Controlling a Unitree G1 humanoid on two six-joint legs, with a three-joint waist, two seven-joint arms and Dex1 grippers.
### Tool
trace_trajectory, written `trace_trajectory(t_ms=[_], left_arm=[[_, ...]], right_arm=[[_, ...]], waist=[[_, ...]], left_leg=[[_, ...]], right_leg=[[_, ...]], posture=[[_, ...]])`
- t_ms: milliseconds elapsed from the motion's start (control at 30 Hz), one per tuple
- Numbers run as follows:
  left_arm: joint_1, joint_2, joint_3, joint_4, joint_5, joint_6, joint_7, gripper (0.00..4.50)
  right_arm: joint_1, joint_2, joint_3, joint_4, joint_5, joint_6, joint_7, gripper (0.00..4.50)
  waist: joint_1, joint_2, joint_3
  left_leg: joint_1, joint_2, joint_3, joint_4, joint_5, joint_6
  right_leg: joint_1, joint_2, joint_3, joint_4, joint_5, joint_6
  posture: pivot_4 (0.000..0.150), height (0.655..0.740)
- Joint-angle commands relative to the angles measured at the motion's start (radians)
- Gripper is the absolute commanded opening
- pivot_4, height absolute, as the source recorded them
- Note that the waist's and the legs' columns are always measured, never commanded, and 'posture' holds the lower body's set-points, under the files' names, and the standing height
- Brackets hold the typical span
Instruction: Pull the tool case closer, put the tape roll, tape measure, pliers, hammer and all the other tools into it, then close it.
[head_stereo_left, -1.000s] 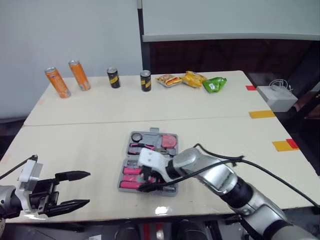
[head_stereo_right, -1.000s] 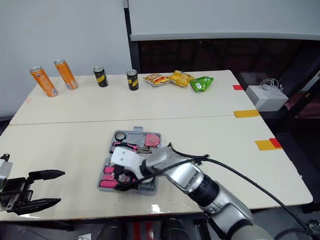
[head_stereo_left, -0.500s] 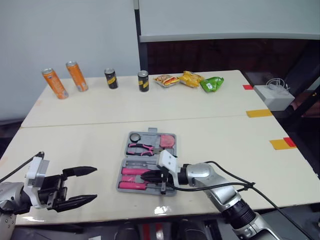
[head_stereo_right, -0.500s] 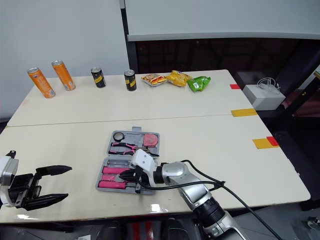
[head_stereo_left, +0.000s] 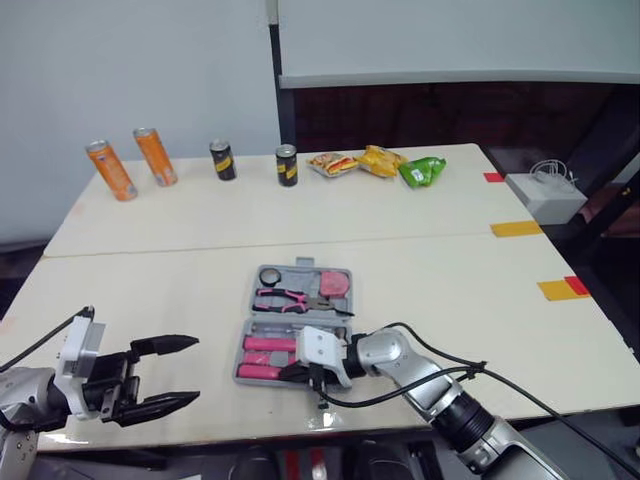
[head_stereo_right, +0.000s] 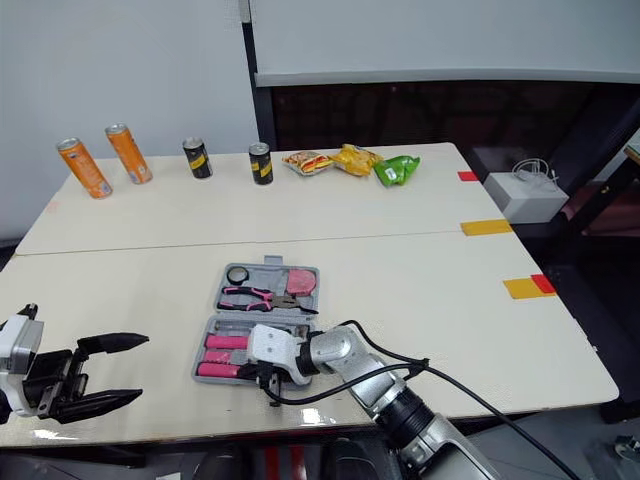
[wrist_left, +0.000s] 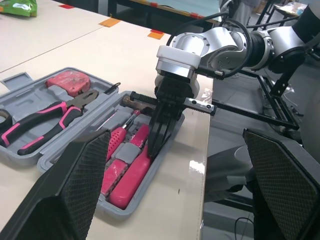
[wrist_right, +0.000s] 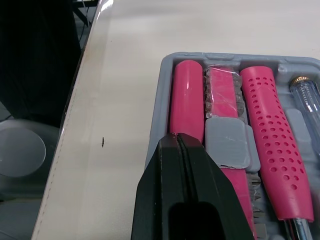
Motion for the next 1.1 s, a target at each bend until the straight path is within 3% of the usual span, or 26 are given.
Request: trace_trajectory(t_ms=[33, 200, 333, 433, 700, 900, 1100], left_arm=[[0.008, -0.013, 0.008, -0.009, 0.005, -0.009, 0.003, 4.5], [-0.015, -0.062, 0.004, 0.024, 0.0, 0.002, 0.051, 4.5], [-0.059, -0.107, -0.017, 0.052, 0.024, 0.0, 0.118, 4.5], [-0.088, -0.138, -0.04, 0.079, 0.059, -0.013, 0.161, 4.5], [-0.063, -0.156, -0.013, 0.209, 0.102, -0.056, 0.173, 4.5], [0.018, -0.148, 0.031, 0.273, 0.127, -0.104, 0.169, 4.5], [0.02, -0.156, 0.033, 0.275, 0.17, -0.147, 0.219, 4.5]], right_arm=[[0.066, -0.016, -0.059, -0.004, 0.026, -0.022, -0.006, 0.03], [0.147, -0.01, -0.246, -0.267, 0.252, 0.04, 0.013, 0.03], [0.185, -0.057, -0.362, -0.373, 0.334, 0.121, -0.024, 0.03], [0.245, -0.103, -0.448, -0.392, 0.33, 0.077, -0.048, 0.03], [0.549, -0.281, -0.677, -0.374, 0.342, -0.105, 0.027, 2.54], [0.753, -0.341, -0.837, -0.326, 0.36, -0.191, 0.065, 4.49], [0.792, -0.337, -0.873, -0.309, 0.367, -0.187, 0.046, 4.49]], waist=[[0.005, 0.0, 0.0], [0.014, 0.0, 0.001], [0.015, -0.001, 0.0], [0.019, -0.001, 0.0], [0.024, -0.001, 0.0], [0.019, -0.001, 0.0], [0.025, -0.002, 0.0]], left_leg=[[0.0, 0.0, 0.0, 0.0, 0.0, 0.0], [-0.002, 0.0, 0.001, 0.001, 0.0, 0.001], [-0.003, 0.0, 0.0, 0.0, 0.0, 0.001], [-0.003, 0.0, 0.0, 0.0, 0.0, 0.001], [-0.008, 0.0, 0.0, 0.0, -0.004, 0.006], [-0.009, 0.0, 0.001, 0.0, -0.009, 0.009], [-0.006, -0.001, 0.001, 0.0, -0.01, 0.01]], right_leg=[[0.0, 0.0, 0.0, 0.0, 0.0, 0.0], [-0.003, 0.0, 0.0, -0.002, 0.001, 0.0], [-0.003, 0.0, -0.001, -0.001, 0.0, 0.0], [-0.002, 0.0, -0.001, -0.002, 0.0, 0.0], [-0.002, 0.0, 0.0, -0.008, -0.001, 0.003], [-0.002, 0.0, -0.001, -0.013, -0.002, 0.005], [0.004, -0.001, -0.001, -0.018, -0.005, 0.011]], posture=[[0.15, 0.74], [0.15, 0.74], [0.15, 0.74], [0.15, 0.74], [0.15, 0.74], [0.15, 0.74], [0.15, 0.74]])
